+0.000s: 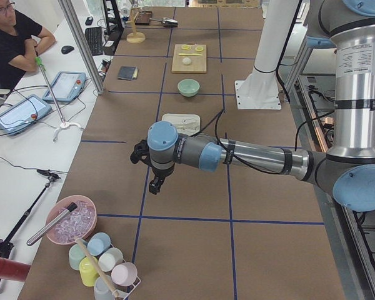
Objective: Put spoon and bun in bowl
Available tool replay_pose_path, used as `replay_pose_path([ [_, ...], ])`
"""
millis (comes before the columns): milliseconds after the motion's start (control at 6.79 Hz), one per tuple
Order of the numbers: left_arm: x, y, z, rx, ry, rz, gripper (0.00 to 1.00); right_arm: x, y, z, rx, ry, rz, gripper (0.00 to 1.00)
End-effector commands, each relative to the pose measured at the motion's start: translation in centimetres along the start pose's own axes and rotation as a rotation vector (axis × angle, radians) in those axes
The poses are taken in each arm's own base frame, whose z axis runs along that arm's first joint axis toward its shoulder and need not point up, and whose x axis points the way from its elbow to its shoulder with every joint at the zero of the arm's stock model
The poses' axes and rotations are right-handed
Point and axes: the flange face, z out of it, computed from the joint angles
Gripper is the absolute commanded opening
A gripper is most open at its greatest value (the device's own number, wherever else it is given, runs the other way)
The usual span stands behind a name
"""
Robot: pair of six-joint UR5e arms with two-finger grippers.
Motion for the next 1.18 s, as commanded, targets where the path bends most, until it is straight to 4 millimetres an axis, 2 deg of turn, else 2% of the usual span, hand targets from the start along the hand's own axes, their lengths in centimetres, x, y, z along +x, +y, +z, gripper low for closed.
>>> replay_pose_path([
  [0,8.0,-3.9,4.8,0.006,0.1,0.047,1.0,0.0,0.5,0.2,-0.001,-0.013,0.0,1.0],
  [147,12.3,-4.9,6.9,0.042,0.15,0.039,1.0,0.0,0.5,0.2,-0.001,-0.013,0.0,1.0],
  [295,16.6,-7.3,8.5,0.058,0.206,-0.061,1.0,-0.1,0.4,0.1,0.0,-0.013,-0.007,1.0],
  [442,23.6,-10.8,11.4,0.043,0.229,-0.144,1.0,-0.2,0.3,0.1,0.003,-0.012,-0.017,1.0],
  [589,31.3,-12.9,15.3,0.023,0.231,-0.204,1.0,-0.2,0.3,0.1,0.002,-0.014,-0.01,1.0],
  [737,35.4,-14.1,17.4,0.0,0.19,-0.284,1.0,-0.3,0.3,0.1,0.003,-0.015,-0.007,1.0],
  [884,36.9,-15.2,18.6,-0.037,0.12,-0.32,1.0,-0.2,0.3,0.2,0.0,-0.021,0.0,1.0],
  [1032,36.3,-16.1,19.7,-0.036,0.057,-0.348,0.98,-0.2,0.4,0.3,0.001,-0.038,0.006,1.0],
])
